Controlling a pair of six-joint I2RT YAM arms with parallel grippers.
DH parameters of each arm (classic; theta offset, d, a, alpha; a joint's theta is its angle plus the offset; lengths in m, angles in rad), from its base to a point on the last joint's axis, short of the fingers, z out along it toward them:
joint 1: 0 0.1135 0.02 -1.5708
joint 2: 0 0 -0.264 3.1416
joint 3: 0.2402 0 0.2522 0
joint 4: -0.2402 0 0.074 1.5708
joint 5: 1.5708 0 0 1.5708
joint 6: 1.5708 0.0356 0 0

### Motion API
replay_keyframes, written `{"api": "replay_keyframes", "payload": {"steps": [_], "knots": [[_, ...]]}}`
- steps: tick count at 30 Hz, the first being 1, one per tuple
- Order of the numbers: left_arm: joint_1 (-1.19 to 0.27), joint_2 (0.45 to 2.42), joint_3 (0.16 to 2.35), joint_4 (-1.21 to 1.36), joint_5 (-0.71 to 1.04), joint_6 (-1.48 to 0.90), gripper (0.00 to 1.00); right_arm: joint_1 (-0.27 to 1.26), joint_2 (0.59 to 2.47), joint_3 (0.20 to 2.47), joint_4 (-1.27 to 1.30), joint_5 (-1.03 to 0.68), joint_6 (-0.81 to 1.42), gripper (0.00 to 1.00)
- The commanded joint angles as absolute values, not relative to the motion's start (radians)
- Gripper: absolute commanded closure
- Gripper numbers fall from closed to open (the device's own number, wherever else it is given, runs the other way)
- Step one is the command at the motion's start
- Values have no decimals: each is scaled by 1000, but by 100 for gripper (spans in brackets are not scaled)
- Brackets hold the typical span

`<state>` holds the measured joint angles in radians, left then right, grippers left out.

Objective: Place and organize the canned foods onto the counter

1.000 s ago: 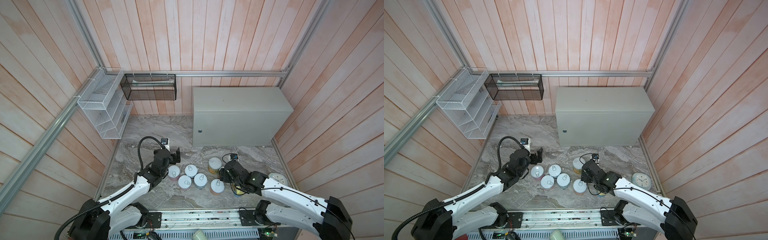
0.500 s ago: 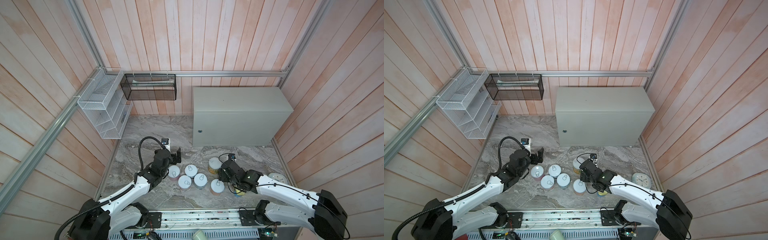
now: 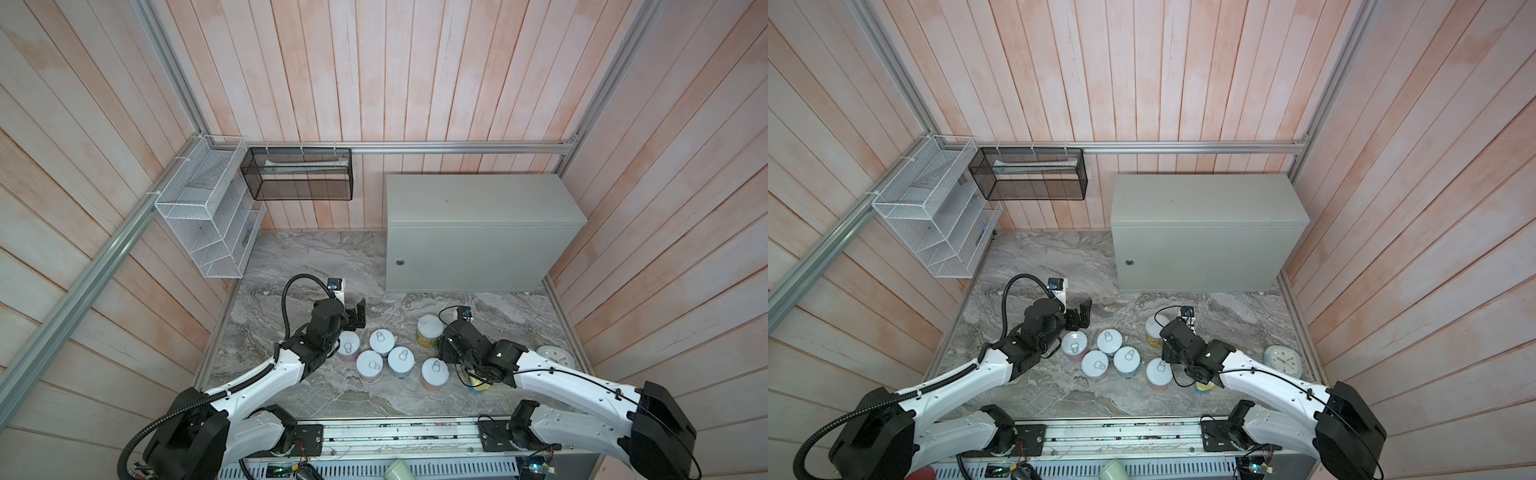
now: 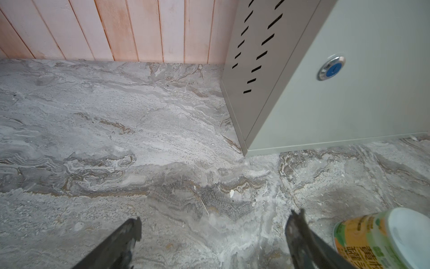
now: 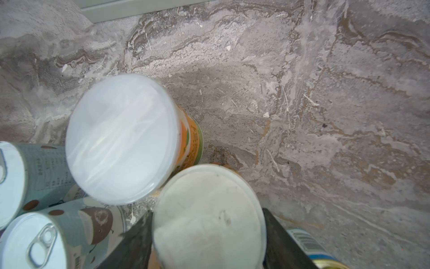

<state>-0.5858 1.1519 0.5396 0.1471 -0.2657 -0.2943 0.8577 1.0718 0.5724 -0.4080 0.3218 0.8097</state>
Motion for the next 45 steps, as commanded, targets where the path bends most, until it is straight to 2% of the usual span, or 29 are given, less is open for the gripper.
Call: {"api": "replay_keyframes", "payload": {"steps": [1,14,22,37,45], "knots": [[-590,1154,537,164,-257,-306,0,843,1031,568,-379,333,823,40],[-591,1173,551,149,-253,-295,0,766,961,589,-405,267,791,49],[-596,1193,559,162,-209,-264,0,746,939,641,-455,251,759,49],[-615,1130,504,302,14,-187,0,730,938,831,-513,162,696,49],[-677,1142,500,361,128,-130,0,730,968,908,-529,118,645,50]]}}
